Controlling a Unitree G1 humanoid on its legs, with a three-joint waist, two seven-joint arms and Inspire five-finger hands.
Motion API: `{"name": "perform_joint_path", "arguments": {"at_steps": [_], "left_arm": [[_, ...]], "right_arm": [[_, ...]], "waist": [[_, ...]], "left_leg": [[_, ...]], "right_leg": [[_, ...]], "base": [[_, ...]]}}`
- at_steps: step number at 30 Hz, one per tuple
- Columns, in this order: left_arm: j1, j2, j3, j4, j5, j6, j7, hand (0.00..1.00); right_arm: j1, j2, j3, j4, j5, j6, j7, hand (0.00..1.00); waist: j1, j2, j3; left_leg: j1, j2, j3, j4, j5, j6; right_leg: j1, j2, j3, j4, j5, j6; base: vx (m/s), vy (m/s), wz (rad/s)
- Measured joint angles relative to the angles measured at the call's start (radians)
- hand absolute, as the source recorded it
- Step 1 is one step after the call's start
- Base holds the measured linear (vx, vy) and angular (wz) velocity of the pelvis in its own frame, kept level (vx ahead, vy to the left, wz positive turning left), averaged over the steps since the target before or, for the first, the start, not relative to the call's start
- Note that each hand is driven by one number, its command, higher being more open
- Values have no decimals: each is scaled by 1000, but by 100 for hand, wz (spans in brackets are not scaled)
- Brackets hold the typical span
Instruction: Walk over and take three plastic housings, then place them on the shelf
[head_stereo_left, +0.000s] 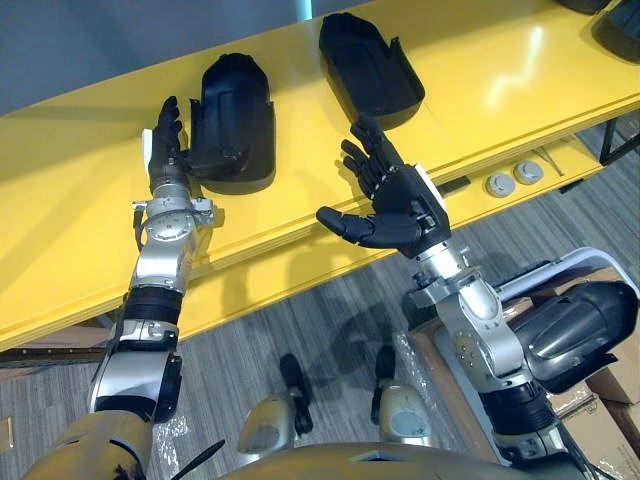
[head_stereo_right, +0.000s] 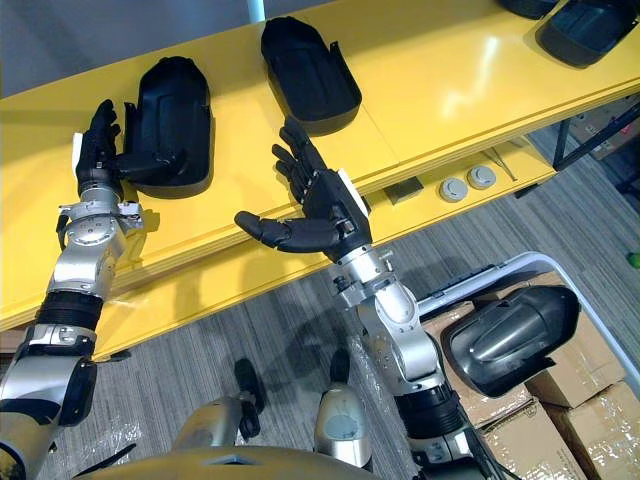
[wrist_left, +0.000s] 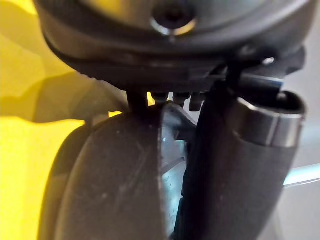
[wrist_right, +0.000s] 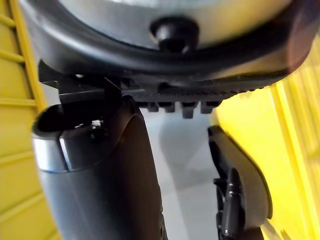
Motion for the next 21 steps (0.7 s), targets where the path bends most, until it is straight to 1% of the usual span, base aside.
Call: {"name": "perform_joint_path", "arguments": {"at_steps": [3, 6, 9, 11, 12, 13, 16, 17, 19, 21], "left_arm": [[27, 0, 0, -15, -2, 19, 13, 100], [45, 0, 7, -33, -31, 40, 54, 100], [70, -5, 8, -52, -56, 34, 100, 100], [88, -25, 27, -74, -77, 33, 133, 100], [120, -54, 58, -133, -77, 32, 164, 100], [160, -81, 89, -222, -67, 29, 202, 100], [201, -105, 113, -340, -22, 29, 249, 100], [223, -119, 122, -404, 20, 29, 268, 100], [263, -123, 127, -494, 112, 30, 282, 100], [333, -122, 130, -644, 209, 32, 269, 100]], "right_arm": [[36, 13, 10, 0, -2, 0, -3, 100], [54, 25, 28, -2, -2, 0, -8, 100], [65, 35, 47, -4, -9, -1, -21, 100], [79, 40, 57, -4, -26, -5, -41, 100], [92, 52, 58, -4, -53, -14, -61, 100], [102, 69, 59, -4, -74, -19, -102, 100], [102, 77, 50, -4, -110, -33, -162, 100], [102, 77, 36, -4, -131, -39, -180, 100], [99, 75, 12, -4, -131, -40, -209, 100], [95, 74, -39, -3, -130, -28, -224, 100]], "waist": [[-7, 0, 0], [-11, 0, -1], [-18, 1, -2], [-20, 0, -4], [-21, 0, -6], [-18, -1, -8], [-12, -2, -8], [0, -1, -13], [7, -1, -42], [13, -2, -80]], "left_leg": [[26, 0, 3, -10, 0, -1], [52, 1, 15, -25, 1, -3], [64, 2, 18, -31, 2, -5], [81, 2, 19, -43, 4, -7], [89, 2, 19, -46, 3, -8], [91, 2, 19, -48, 3, -8], [104, 1, 13, -51, 3, -8], [120, 1, 13, -58, 2, -9], [128, 0, 5, -59, -1, -11], [134, -2, -14, -58, -3, -11]], "right_leg": [[21, 1, 1, -2, -4, -2], [36, 6, 10, -8, -3, 0], [49, 10, 12, -22, 0, 3], [69, 13, 10, -38, 4, 7], [76, 13, 9, -39, 4, 7], [79, 14, 8, -41, 4, 7], [98, 14, -1, -50, 5, 7], [113, 15, -1, -54, 4, 7], [131, 15, -9, -64, 4, 7], [153, 14, -31, -74, 5, 7]], "base": [[-13, 9, -6], [-7, 1, -11], [5, 0, -5], [20, 3, 0], [45, 9, 0], [53, 10, 1], [30, 6, 5], [24, 17, 4], [24, 17, 11], [19, 11, 22]]}}
